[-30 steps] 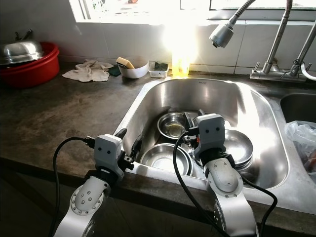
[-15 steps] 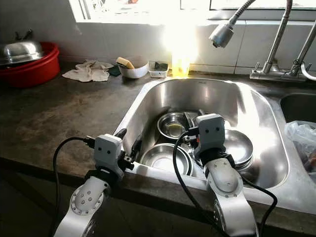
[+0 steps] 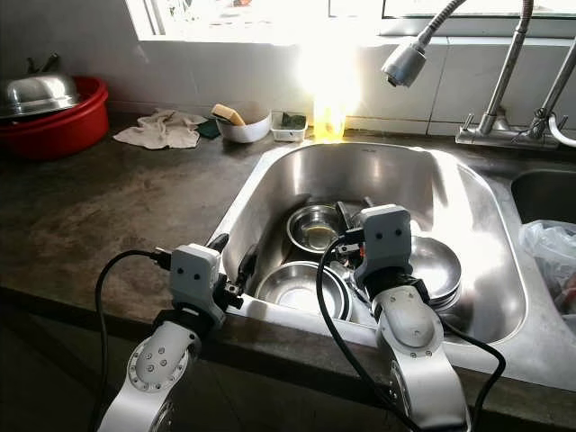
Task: Kitchen organization
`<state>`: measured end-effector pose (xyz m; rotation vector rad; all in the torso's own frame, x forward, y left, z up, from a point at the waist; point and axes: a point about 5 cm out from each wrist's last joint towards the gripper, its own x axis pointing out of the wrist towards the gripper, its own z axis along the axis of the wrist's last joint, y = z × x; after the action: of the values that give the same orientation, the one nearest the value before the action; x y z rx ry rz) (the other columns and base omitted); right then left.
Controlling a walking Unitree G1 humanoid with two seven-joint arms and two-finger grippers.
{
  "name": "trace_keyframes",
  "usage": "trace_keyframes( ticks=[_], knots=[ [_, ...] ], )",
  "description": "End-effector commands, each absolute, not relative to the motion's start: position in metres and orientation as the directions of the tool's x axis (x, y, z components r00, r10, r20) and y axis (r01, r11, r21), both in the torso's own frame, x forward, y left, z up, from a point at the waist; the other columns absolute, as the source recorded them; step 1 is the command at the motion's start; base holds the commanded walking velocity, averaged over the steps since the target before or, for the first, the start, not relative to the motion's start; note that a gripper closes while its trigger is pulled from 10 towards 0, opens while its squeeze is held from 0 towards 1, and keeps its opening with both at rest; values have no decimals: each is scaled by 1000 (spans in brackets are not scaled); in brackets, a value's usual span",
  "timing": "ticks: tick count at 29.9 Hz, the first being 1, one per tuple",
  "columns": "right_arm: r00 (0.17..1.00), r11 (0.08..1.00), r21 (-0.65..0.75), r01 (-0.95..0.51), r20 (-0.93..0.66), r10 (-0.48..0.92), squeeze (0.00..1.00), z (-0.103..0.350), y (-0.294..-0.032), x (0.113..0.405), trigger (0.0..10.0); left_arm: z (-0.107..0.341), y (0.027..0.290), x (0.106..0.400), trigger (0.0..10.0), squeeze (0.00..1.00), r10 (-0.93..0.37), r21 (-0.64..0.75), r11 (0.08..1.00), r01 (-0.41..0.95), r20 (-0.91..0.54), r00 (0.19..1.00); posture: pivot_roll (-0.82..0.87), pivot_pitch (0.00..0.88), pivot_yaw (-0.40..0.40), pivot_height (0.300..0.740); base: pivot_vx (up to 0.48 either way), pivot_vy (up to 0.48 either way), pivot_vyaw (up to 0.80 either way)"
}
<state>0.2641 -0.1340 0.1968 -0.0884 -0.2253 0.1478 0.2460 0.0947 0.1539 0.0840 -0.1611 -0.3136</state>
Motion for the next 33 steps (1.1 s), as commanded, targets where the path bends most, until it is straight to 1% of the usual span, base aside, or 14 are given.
trace_keyframes(
  ticks=[1,6,21,33],
  knots=[
    [965,986,-96,-134,214,152,0,197,-134,265,10000,158,98,245,10000,0,-298,114,953,282,162,941,74,43,4,740,0,0,0],
    [967,988,-94,-125,213,142,0,197,-136,266,10000,159,101,244,10000,0,-279,115,958,262,167,946,75,43,5,740,0,0,0],
    [966,989,-87,-120,221,136,0,200,-137,267,10000,159,101,243,10000,0,-281,108,958,266,167,945,72,43,5,740,0,0,0],
    [964,989,-85,-120,229,137,0,202,-137,269,10000,159,99,245,10000,0,-288,108,956,273,168,943,71,34,4,740,-267,0,0]
  ],
)
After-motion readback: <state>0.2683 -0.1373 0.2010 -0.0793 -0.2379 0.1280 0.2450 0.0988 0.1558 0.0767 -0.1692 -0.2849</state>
